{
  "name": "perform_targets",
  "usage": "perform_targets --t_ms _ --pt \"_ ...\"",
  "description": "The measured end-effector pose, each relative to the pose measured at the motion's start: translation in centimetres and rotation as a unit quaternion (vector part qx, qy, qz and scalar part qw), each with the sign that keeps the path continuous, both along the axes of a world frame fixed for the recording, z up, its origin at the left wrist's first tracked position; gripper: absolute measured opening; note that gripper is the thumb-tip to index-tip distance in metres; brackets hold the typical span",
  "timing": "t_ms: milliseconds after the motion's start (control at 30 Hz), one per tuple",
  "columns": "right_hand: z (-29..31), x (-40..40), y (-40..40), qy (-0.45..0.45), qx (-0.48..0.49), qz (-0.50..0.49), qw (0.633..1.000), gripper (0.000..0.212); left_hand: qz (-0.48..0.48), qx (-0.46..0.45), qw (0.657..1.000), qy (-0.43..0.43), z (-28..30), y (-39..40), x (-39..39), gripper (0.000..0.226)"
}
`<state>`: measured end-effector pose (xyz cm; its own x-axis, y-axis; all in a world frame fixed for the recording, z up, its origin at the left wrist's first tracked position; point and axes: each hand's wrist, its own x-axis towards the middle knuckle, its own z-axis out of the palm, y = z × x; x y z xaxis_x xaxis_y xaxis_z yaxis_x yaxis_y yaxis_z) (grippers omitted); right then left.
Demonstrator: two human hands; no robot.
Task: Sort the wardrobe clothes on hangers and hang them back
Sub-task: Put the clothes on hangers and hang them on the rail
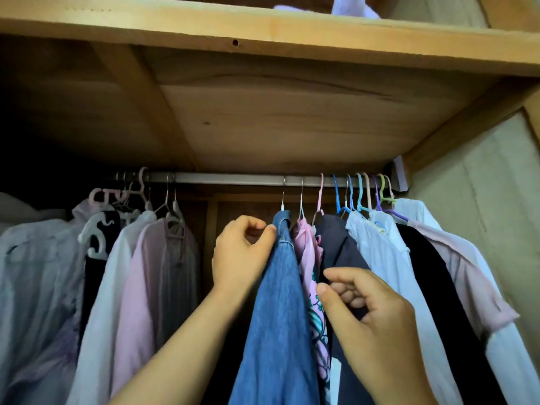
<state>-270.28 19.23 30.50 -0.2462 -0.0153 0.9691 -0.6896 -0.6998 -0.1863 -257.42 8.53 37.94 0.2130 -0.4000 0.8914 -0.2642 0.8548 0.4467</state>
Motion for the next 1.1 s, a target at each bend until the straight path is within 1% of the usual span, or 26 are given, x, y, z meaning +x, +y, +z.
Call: perform_targets --t_ms 67,100,167,233,300,367,467,567,633,800,900,967,1067,1100 --pt "-0.9 0.6 0.0 0.002 0.012 0.020 1.000 0.010 0.016 -0.030 0.999 -0.012 -2.4 1.6 1.0 0.016" --pt "-2.0 1.2 0.2 0.002 0.034 0.035 0.999 0.011 0.025 -0.032 0.999 -0.018 -4.6 2.7 1.9 0.016" --pt "-2.7 1.9 0.3 0.003 0.036 0.046 0.998 0.018 0.023 -0.048 0.998 -0.032 -6.9 4.1 3.1 0.017" --pt "-4.2 3.1 0.8 0.016 0.042 0.059 0.997 0.020 0.020 -0.039 0.998 -0.043 -10.3 6.2 4.8 0.020" --pt "-6.3 4.7 1.8 0.035 0.053 0.074 0.995 0.020 0.036 -0.033 0.996 -0.072 -14.2 9.1 6.8 0.020" --pt "-8.4 6.3 2.6 0.052 0.075 0.101 0.991 0.024 0.079 -0.013 0.991 -0.105 -17.9 12.0 9.1 0.018" --pt "-11.5 9.4 4.0 0.078 0.108 0.157 0.978 0.028 0.153 0.049 0.978 -0.136 -22.8 16.5 12.7 0.014" --pt "-15.1 12.9 5.6 0.130 0.130 0.215 0.959 0.024 0.243 0.103 0.947 -0.182 -27.1 21.2 16.1 0.017" --pt "-18.0 15.8 6.9 0.170 0.142 0.254 0.942 0.024 0.299 0.142 0.923 -0.197 -30.3 24.6 18.6 0.018" --pt "-24.8 23.1 11.6 0.222 0.169 0.359 0.891 0.025 0.392 0.236 0.863 -0.215 -36.3 33.3 24.3 0.019" --pt "-27.5 27.4 15.4 0.269 0.183 0.410 0.852 0.027 0.431 0.282 0.833 -0.204 -38.8 38.8 26.9 0.023" --pt "-29.0 30.4 18.1 0.295 0.174 0.447 0.826 0.026 0.461 0.314 0.808 -0.189 -40.3 42.9 28.7 0.026" --pt "-31.3 34.9 22.8 0.331 0.163 0.509 0.778 0.023 0.512 0.353 0.768 -0.157 -42.4 49.6 31.2 0.027" --pt "-32.2 36.6 24.8 0.344 0.162 0.532 0.756 0.023 0.533 0.365 0.749 -0.146 -43.1 52.3 32.0 0.027"
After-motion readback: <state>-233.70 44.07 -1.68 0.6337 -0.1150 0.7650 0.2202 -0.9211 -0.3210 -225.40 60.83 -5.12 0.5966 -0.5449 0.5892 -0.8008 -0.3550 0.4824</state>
